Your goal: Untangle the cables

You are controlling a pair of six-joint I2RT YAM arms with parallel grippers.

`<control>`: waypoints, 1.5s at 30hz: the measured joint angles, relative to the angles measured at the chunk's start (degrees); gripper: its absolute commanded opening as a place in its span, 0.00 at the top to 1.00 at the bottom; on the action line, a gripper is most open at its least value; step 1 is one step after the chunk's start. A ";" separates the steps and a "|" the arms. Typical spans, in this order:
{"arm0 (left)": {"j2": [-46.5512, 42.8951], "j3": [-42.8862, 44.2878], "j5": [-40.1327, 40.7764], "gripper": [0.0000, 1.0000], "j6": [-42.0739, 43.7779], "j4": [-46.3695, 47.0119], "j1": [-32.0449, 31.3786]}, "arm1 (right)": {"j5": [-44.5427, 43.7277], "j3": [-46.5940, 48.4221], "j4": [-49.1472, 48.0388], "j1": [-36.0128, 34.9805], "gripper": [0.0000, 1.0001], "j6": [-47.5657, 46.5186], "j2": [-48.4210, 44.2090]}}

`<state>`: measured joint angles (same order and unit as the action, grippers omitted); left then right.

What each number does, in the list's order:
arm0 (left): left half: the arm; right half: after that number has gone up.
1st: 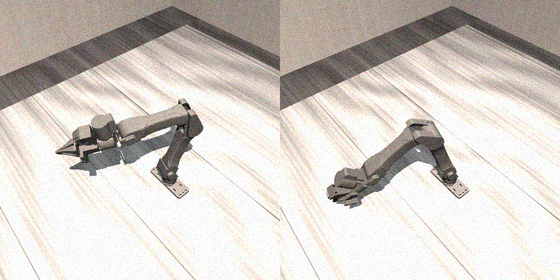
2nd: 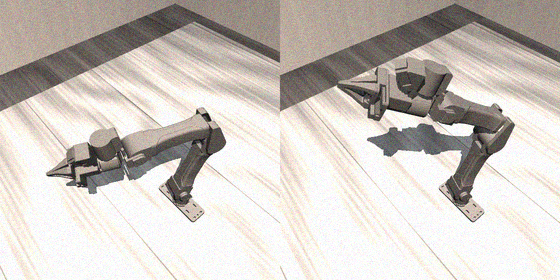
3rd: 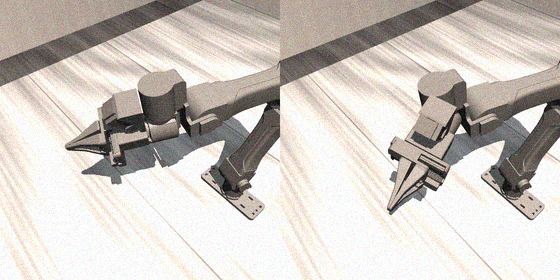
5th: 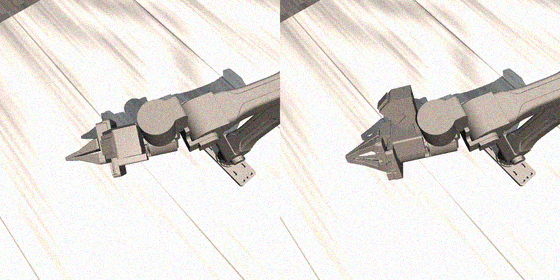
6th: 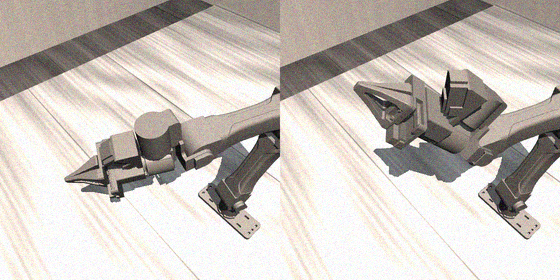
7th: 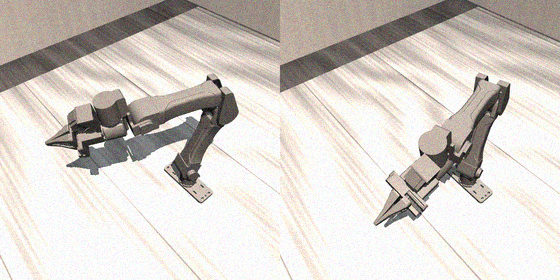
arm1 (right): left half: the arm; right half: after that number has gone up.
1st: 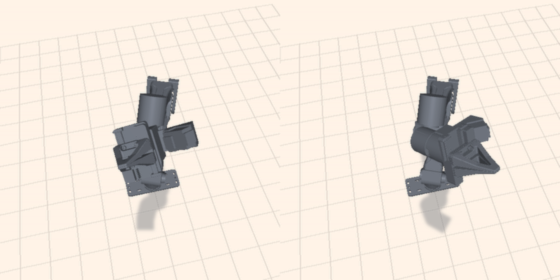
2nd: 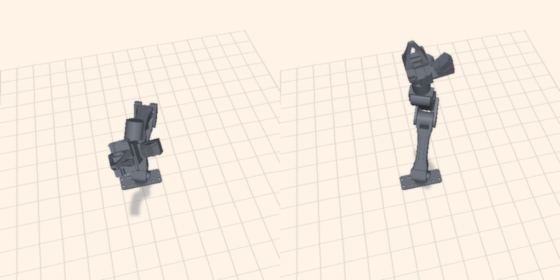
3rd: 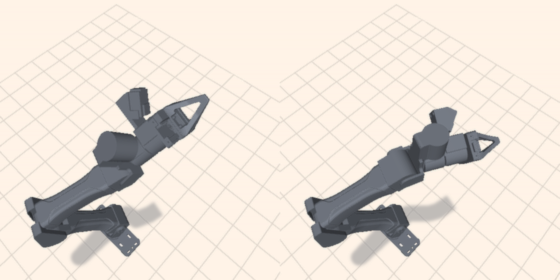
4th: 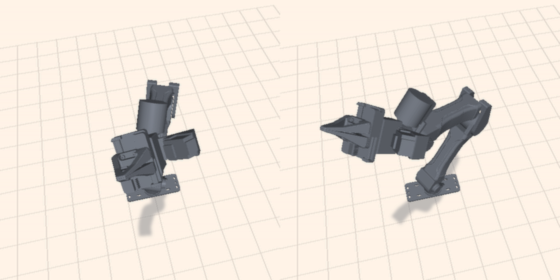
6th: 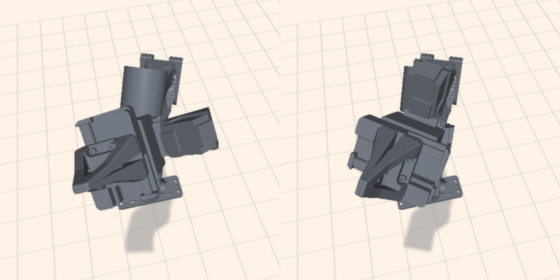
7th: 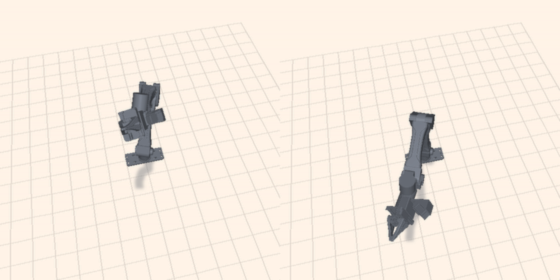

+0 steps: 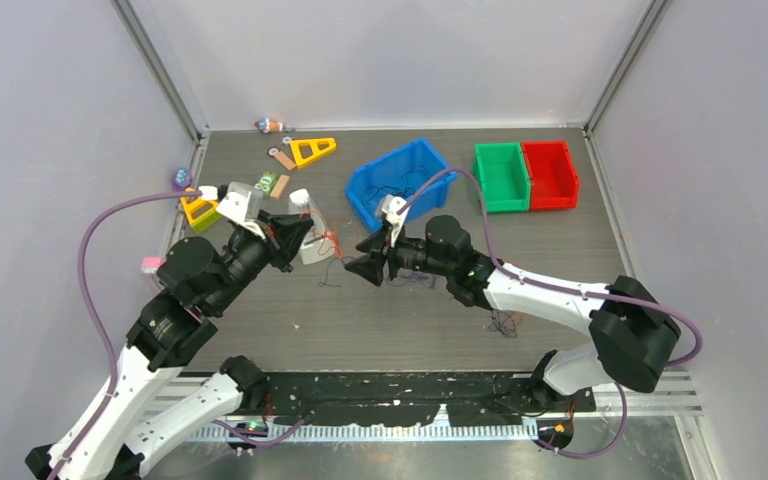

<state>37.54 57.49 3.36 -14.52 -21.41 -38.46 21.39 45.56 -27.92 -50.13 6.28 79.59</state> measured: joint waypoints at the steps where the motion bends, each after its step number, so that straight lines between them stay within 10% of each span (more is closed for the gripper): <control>1: -0.26 0.28 0.00 1.00 0.00 -0.13 0.00 | 0.31 0.26 -0.74 -0.13 0.47 0.04 0.81; 8: -0.66 1.55 0.74 1.00 0.24 -0.81 0.00 | 1.01 4.20 -2.49 -1.25 0.92 0.70 6.38; 23: -0.35 3.56 31.06 1.00 0.52 -12.98 0.87 | -10.21 -14.12 0.42 -1.51 0.95 4.48 -10.60; 34: -6.36 1.16 51.60 1.00 2.27 -10.82 1.14 | -44.24 -21.24 24.87 6.75 0.95 19.74 -24.83; 37: -9.86 -2.03 51.25 1.00 3.06 -7.96 1.31 | -45.83 -24.48 29.38 10.88 0.72 22.43 -26.64; 40: -11.45 -4.07 46.21 1.00 3.80 -5.29 1.44 | -44.22 -24.90 31.45 11.10 0.23 22.62 -26.75; 45: -10.03 -4.35 33.75 1.00 4.83 -3.26 1.44 | -37.68 -23.37 32.30 11.10 0.10 18.23 -26.95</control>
<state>27.51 53.15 37.10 -9.69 -24.67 -37.01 -16.29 22.20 4.38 -39.03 24.51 52.64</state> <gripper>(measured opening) 0.006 0.864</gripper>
